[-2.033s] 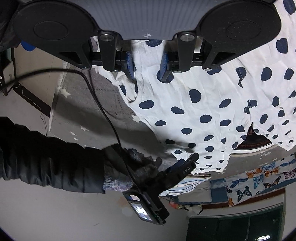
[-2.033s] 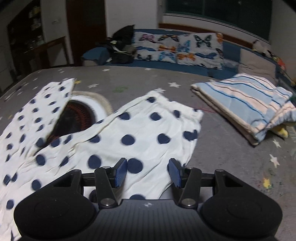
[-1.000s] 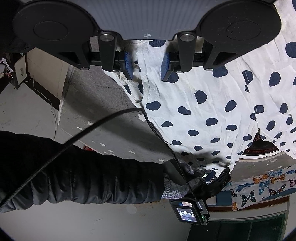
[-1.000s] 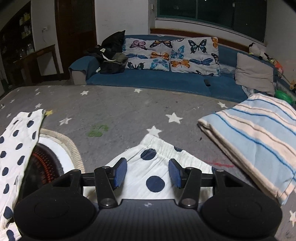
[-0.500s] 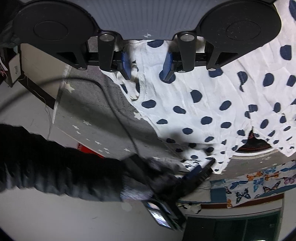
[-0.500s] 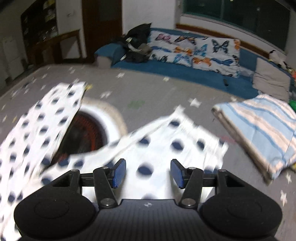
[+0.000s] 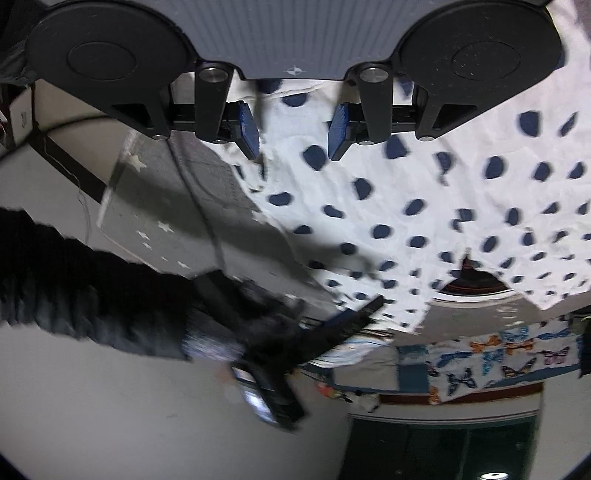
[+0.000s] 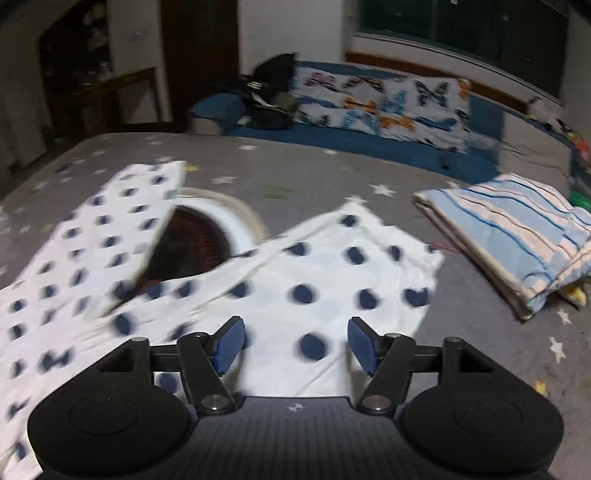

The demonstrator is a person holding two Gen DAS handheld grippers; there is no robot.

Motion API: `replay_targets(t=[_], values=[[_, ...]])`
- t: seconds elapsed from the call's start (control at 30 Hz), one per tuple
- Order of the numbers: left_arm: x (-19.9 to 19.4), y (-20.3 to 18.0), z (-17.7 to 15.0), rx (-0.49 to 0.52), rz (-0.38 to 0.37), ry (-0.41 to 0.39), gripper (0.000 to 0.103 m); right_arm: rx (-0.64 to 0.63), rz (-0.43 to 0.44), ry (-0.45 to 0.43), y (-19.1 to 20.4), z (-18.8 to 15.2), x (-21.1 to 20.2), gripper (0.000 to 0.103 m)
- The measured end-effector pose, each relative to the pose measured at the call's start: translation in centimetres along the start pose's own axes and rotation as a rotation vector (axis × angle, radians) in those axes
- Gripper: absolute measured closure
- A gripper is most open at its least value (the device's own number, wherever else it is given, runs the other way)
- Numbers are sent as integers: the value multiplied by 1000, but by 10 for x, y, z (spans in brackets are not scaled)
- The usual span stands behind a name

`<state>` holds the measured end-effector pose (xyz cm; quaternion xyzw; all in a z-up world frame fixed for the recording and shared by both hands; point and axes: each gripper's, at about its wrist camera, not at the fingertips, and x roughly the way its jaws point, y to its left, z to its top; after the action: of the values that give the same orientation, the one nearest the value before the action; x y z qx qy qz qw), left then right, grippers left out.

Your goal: Fold clothes

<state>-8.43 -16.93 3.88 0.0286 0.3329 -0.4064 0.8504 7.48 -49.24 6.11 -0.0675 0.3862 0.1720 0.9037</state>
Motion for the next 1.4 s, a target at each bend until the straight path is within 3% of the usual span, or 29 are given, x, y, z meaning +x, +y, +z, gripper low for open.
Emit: replay_targets(t=[0.17,0.4,0.5,0.63,0.67,0.8,1.03,1.13,1.27,1.4], values=[[-21,25,-1,-88,115,-46,59,-36,101,2,29,-27,-20,37],[-46,87,0,-273,304,-110,61,-88,186,6,63,-63,-47,36],[-50,113,-3,-341,349,-107,72,-101,202,-3,71,-73,-58,35],[-51,126,-12,-339,412,-79,83,-138,217,-18,82,-85,-73,35],[-51,128,-15,-330,428,-70,85,-151,221,-15,84,-88,-75,30],[-56,123,-19,-283,471,-57,87,-208,214,8,93,-102,-81,26],[-67,80,-11,-171,388,-69,86,-220,209,21,97,-113,-87,26],[-59,68,-16,-127,357,-28,86,-221,211,24,99,-118,-90,26],[-50,66,-28,-108,384,30,85,-222,211,21,99,-124,-95,26],[-51,52,-20,-79,333,21,85,-199,201,-20,93,-121,-110,26]])
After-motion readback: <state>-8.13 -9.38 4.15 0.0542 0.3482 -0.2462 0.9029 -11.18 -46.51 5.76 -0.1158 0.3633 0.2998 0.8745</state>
